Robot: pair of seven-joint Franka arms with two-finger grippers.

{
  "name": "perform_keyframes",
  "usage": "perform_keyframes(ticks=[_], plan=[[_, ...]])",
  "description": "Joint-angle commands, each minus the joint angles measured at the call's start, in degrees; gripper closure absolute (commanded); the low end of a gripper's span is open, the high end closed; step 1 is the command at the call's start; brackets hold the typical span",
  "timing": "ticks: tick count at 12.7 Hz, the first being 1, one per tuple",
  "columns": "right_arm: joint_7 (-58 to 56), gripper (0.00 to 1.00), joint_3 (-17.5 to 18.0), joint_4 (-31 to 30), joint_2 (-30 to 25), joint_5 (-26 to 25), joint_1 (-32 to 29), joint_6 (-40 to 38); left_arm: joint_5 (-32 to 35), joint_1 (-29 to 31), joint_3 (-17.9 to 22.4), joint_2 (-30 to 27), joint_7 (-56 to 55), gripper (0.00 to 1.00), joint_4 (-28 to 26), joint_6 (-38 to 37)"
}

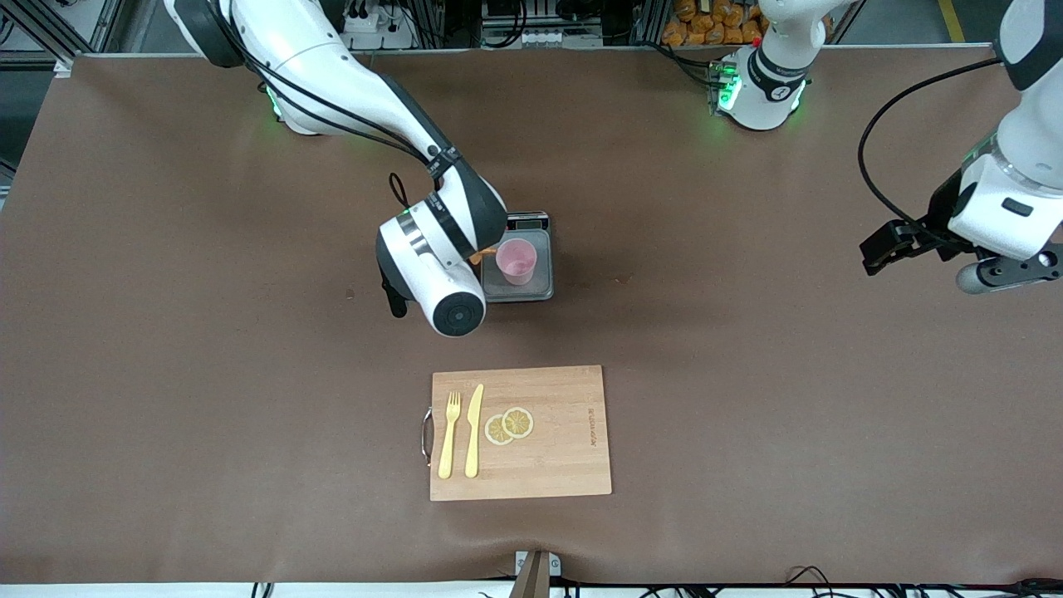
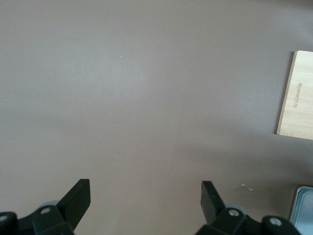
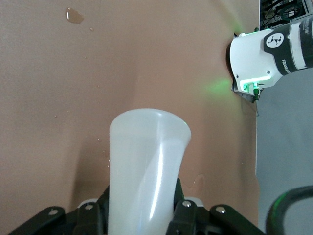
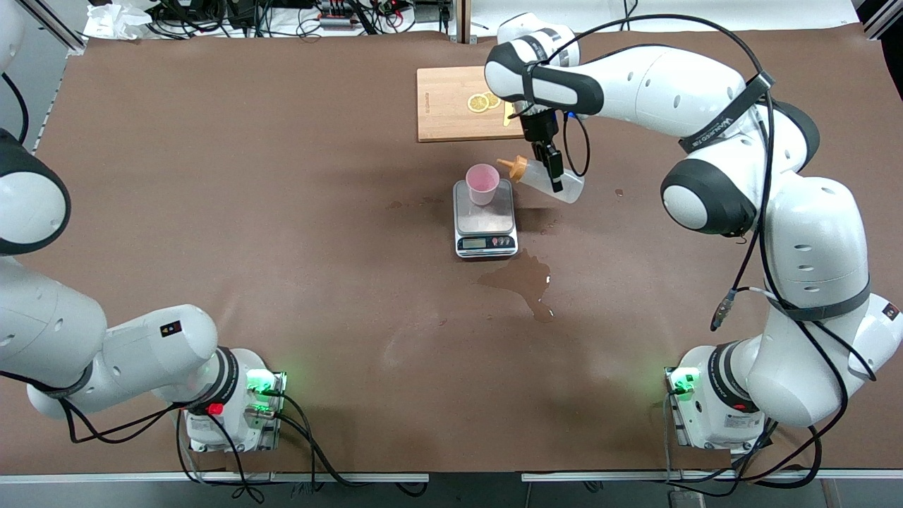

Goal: Add sauce to pink cup with both arms
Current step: 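Tilt the bottle over the cup with the right gripper while the left gripper withdraws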

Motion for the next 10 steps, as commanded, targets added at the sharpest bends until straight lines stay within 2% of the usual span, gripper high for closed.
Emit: perform_keyframes(ticks=[1,3,7,8,10], plan=[[1.6,0.6,-0.4,3.4,1.7,-0.9,0.5,-3.3,-1.2,1.4,-0.3,-0.6,2.5,0.0,1.5,-3.1],[3.1,0.61,-0.4,7.0,3.6,-0.9,0.5,-6.2,-2.9,5.3,-1.3,-1.0,6.6,0.0,2.2,-3.9],[3.9,0.61,-0.6,8.8,5.2,-2.7,1.8,-9.2,-4.6,5.9,-0.3,-2.4,11.1,0.0,2.3,-5.2],[4.0,0.62,-0.6,8.8,5.5,-3.6,2.1,-9.7,-4.8,5.2,2.7,-3.7,13.1,0.0,2.0,-5.4],[3.9,0.64,-0.7,9.3,6.1,-4.9,3.0,-11.7,-8.3,-1.3,13.7,-5.7,19.8,0.0,1.1,-6.5]])
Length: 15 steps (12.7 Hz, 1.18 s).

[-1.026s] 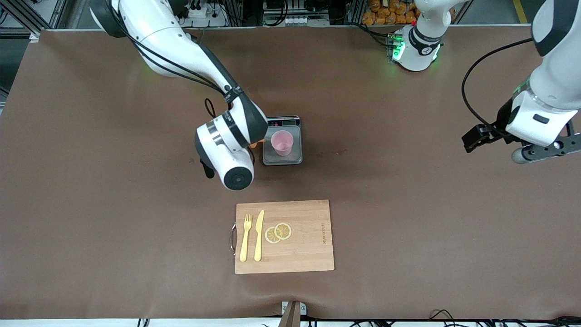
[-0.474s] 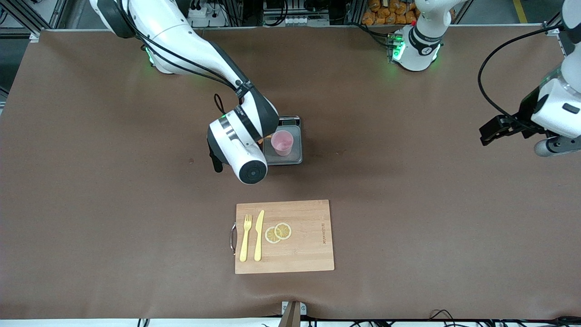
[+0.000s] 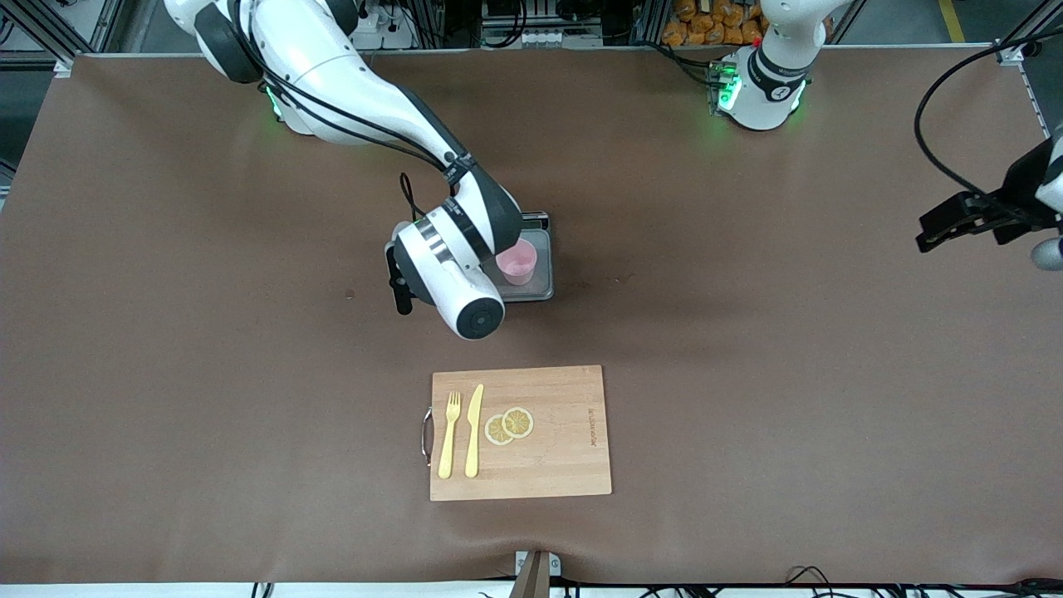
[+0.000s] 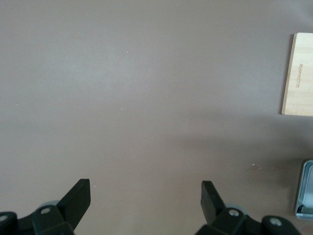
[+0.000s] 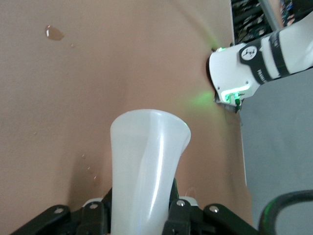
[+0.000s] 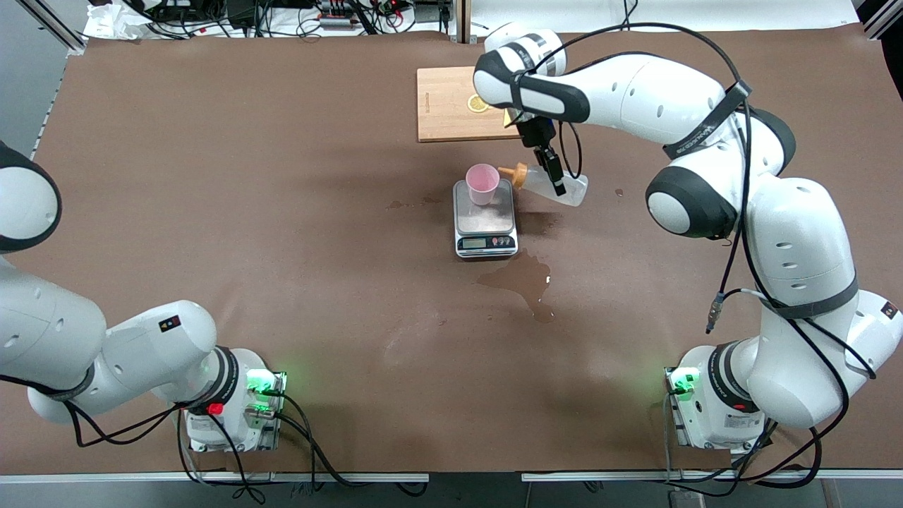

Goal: Add sauce to pink cup with both arms
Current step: 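Tilt the bottle over the cup with the right gripper while the left gripper withdraws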

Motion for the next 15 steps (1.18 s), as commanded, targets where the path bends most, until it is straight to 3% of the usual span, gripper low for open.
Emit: perform_keyframes(ticks=[1,3,5,10,15], plan=[[0.9,0.64,-0.5,3.3,1.3,-1.7,1.2,-3.5,-4.6,-8.5,13.8,-4.1,7.7,0.0,-1.3,-3.1],[1.0,0.65,-0.5,3.5,1.3,-1.7,1.2,-3.9,-4.8,-15.4,22.0,-5.8,8.3,0.0,-2.7,-3.8],[1.0,0.65,-0.6,3.7,1.4,-1.8,1.5,-5.0,-4.8,-19.1,26.5,-6.6,9.1,0.0,-3.7,-3.8],[0.9,0.67,-0.6,6.1,2.2,-1.8,1.0,-6.8,-4.8,-22.1,29.3,-7.4,9.0,0.0,-4.5,-3.8],[0.9,0.71,-0.5,9.1,3.9,-1.6,0.8,-6.5,-4.9,-21.9,28.8,-7.1,8.6,0.0,-4.8,-3.8]])
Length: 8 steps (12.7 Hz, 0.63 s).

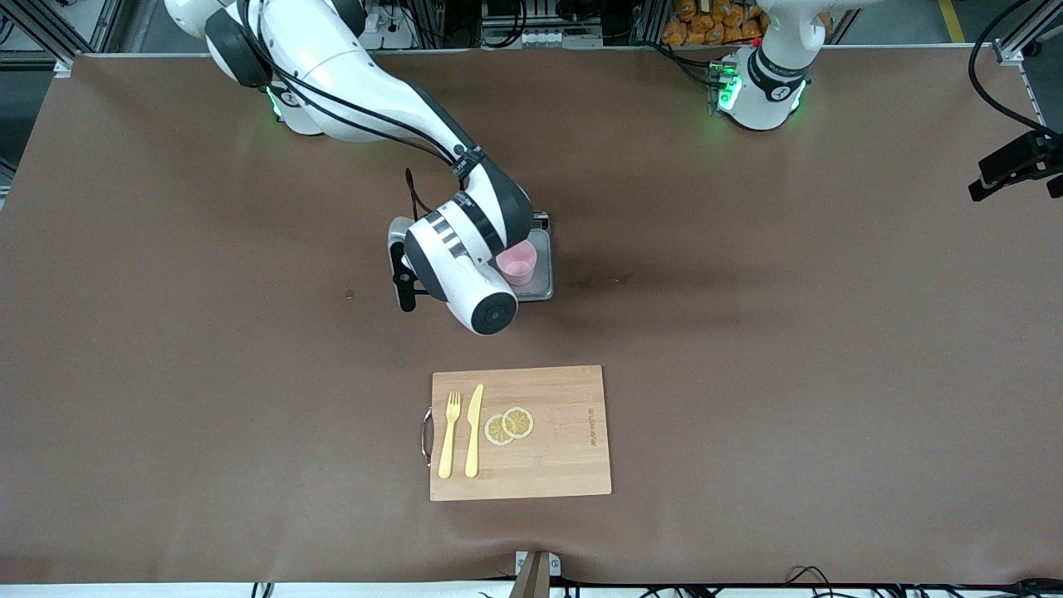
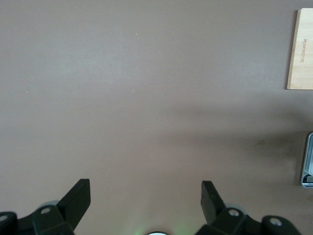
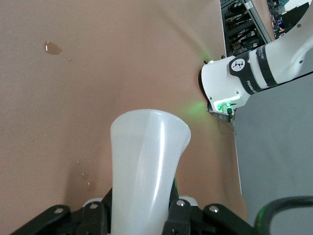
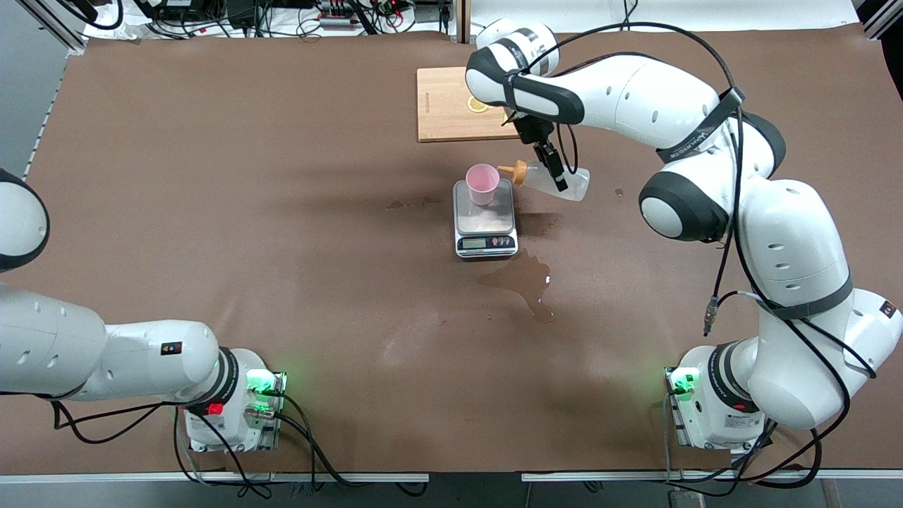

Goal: Add sauce to pink cup with both arms
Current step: 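Hold the tilted sauce bottle over the pink cup with the right gripper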

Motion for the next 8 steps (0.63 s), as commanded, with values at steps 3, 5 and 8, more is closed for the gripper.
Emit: perform_keyframes(ticks=[3,5,8], plan=[[0.8,0.72,0.1,3.4,2.4,-0.8,0.1,-2.0,-1.0,-0.5,0.6,-1.4,0.5,0.0,-1.4,0.1],[1.4,0.73,-0.2,3.4,3.1,-1.0,0.9,-2.9,-1.0,-0.4,0.6,-1.6,0.5,0.0,-1.3,0.1],[1.7,0.73,-1.1,3.8,4.1,-1.3,1.3,-4.4,-1.6,-0.4,0.6,-1.6,0.5,0.0,-1.2,0.1]])
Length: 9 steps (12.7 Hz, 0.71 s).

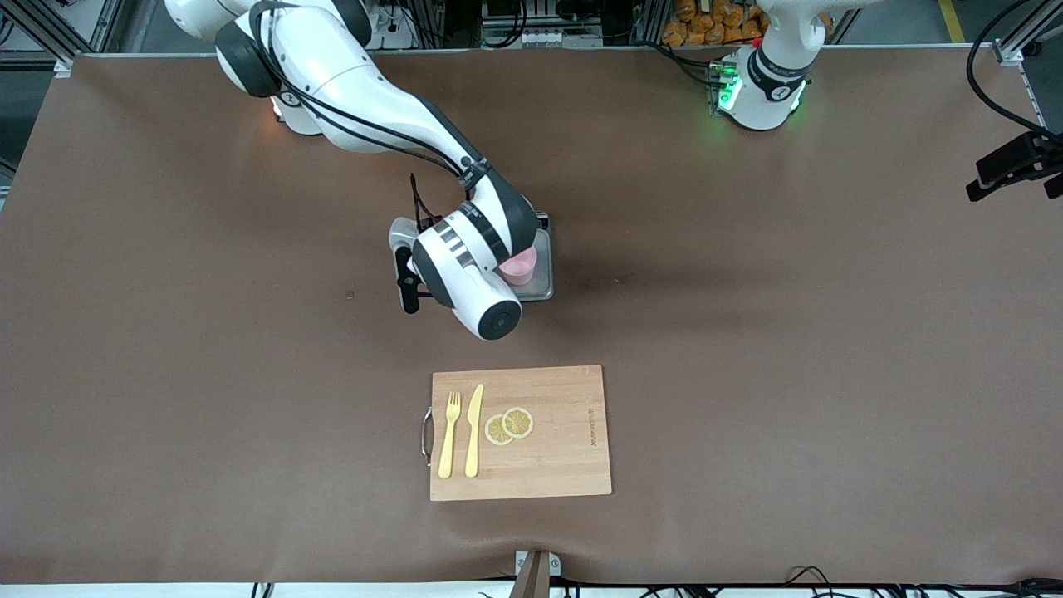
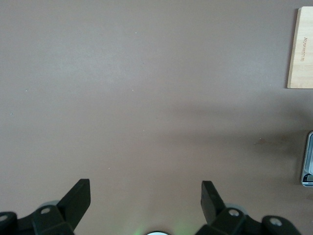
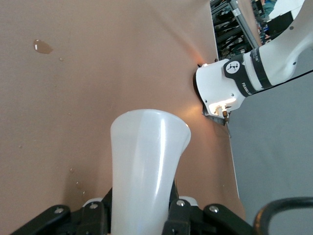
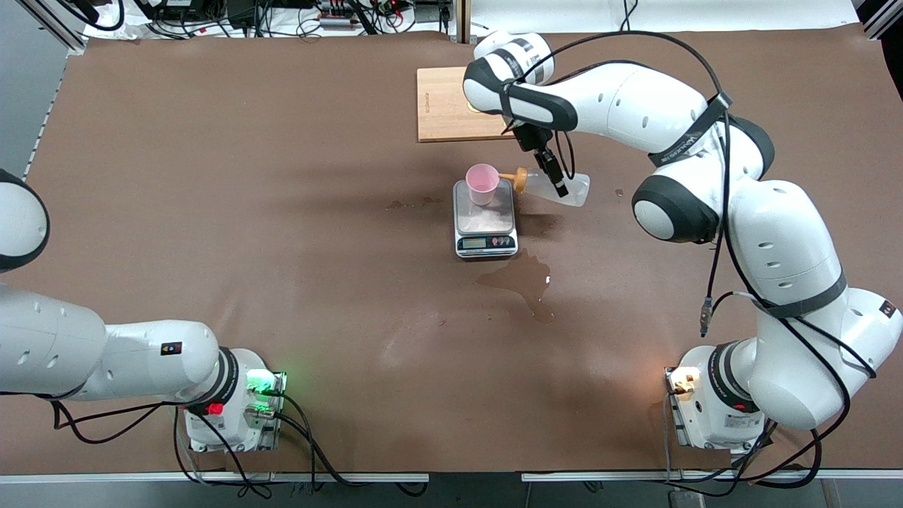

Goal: Add sauce to pink cup with both arms
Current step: 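Hold the tilted sauce bottle over the pink cup with the right gripper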

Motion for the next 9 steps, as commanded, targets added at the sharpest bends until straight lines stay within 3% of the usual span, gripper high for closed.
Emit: perform_keyframes(ticks=[1,9], plan=[[0.7,0.74,-0.9,3.3,1.3,-1.0,0.9,-2.7,-2.5,-0.1,0.6,-1.5,0.5,0.0,-1.0,0.1],[0.8,0.75,-0.7,5.3,1.3,-0.8,1.0,-3.3,-2.6,0.0,0.7,-1.6,0.8,0.0,-1.0,0.1]])
